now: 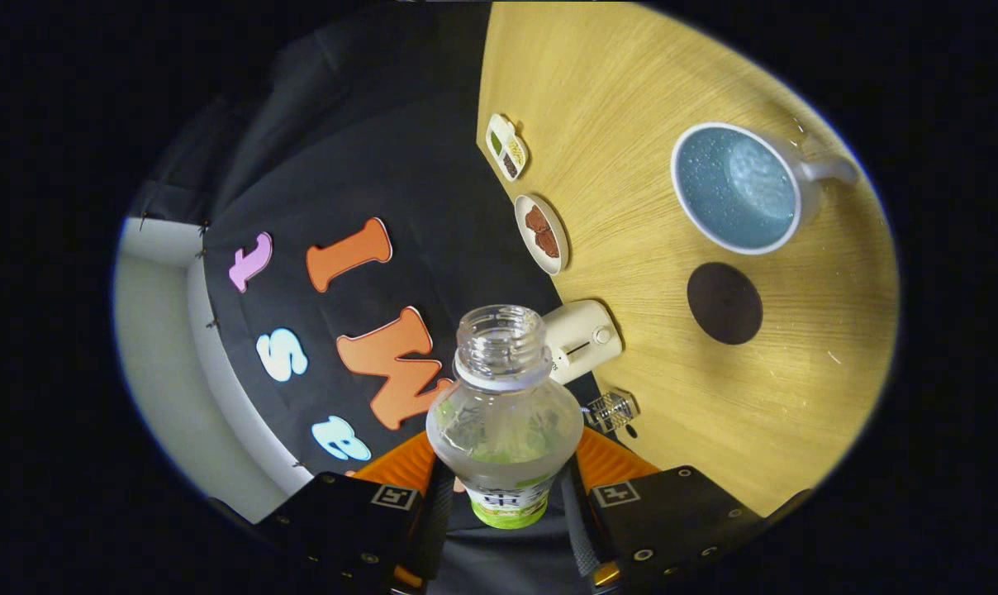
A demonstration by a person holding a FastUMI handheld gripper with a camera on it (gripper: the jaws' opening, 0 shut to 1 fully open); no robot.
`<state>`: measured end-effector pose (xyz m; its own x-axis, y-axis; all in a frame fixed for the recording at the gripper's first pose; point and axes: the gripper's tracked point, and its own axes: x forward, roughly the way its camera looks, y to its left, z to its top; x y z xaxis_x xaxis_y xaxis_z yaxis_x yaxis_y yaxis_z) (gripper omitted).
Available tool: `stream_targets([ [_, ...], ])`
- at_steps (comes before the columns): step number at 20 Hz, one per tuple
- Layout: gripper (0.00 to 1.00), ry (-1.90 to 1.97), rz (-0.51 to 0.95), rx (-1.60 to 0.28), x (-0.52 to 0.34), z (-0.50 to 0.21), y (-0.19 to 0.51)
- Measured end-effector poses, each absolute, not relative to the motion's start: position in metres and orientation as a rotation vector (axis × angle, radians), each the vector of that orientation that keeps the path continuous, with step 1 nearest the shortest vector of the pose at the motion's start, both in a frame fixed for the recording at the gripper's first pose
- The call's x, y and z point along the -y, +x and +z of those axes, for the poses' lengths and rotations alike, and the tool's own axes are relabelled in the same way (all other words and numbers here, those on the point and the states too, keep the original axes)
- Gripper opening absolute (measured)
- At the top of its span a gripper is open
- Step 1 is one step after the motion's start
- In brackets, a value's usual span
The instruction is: Take the bottle from table, then pour the juice into the cup, finally place the bottle on the coaster
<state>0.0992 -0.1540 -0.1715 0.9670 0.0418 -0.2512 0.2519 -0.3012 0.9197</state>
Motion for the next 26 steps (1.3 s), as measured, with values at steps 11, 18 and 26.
stream_targets([
  [11, 0.62, 1.149, -0.35, -0.366, 0.146, -0.2, 0.099],
  [18, 0.62, 0.814, -0.418, -0.371, 0.145, -0.2, 0.105],
  [26, 0.62, 0.266, -0.512, -0.392, 0.149, -0.19, 0.112],
])
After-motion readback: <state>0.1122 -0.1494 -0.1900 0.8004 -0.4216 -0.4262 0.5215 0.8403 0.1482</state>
